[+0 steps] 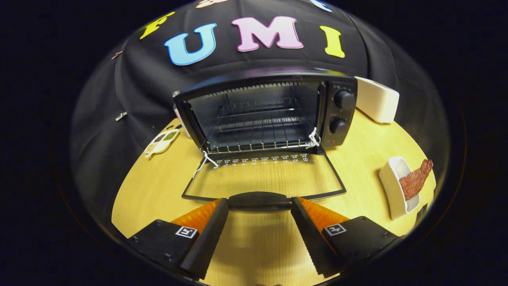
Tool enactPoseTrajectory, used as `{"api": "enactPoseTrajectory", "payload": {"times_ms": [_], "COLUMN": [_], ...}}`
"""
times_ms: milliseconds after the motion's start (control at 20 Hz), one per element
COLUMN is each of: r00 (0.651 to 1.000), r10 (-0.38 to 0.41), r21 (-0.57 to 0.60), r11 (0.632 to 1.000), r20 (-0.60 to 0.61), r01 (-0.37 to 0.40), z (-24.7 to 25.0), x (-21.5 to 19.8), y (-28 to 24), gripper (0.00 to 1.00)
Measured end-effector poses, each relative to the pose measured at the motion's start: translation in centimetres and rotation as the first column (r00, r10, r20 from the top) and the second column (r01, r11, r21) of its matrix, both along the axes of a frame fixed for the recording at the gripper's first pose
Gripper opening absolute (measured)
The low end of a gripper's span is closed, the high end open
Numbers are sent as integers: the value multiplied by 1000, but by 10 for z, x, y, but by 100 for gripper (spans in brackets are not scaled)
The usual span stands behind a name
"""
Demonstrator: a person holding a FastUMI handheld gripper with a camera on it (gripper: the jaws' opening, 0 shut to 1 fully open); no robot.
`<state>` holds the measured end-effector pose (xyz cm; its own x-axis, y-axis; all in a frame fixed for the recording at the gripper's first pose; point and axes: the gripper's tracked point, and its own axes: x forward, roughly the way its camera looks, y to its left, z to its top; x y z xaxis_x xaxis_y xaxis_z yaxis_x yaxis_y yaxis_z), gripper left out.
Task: Open the toaster oven, put the food inside, and close the toaster oven door.
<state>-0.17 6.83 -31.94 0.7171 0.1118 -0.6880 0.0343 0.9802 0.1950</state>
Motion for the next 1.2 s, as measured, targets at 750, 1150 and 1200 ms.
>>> {"api": "enactPoseTrajectory", "payload": {"times_ms": [750, 1150, 1200], "r00": [991, 976, 974], "r10": [25, 3, 5], "r21": [-85, -145, -152], "r11": [996, 989, 988], "r20": [128, 219, 226], "r01": [-14, 29, 30], "z": [75, 140, 144], "x": [-33, -21, -19], "y": [-54, -134, -145], "gripper": [99, 99, 99]}}
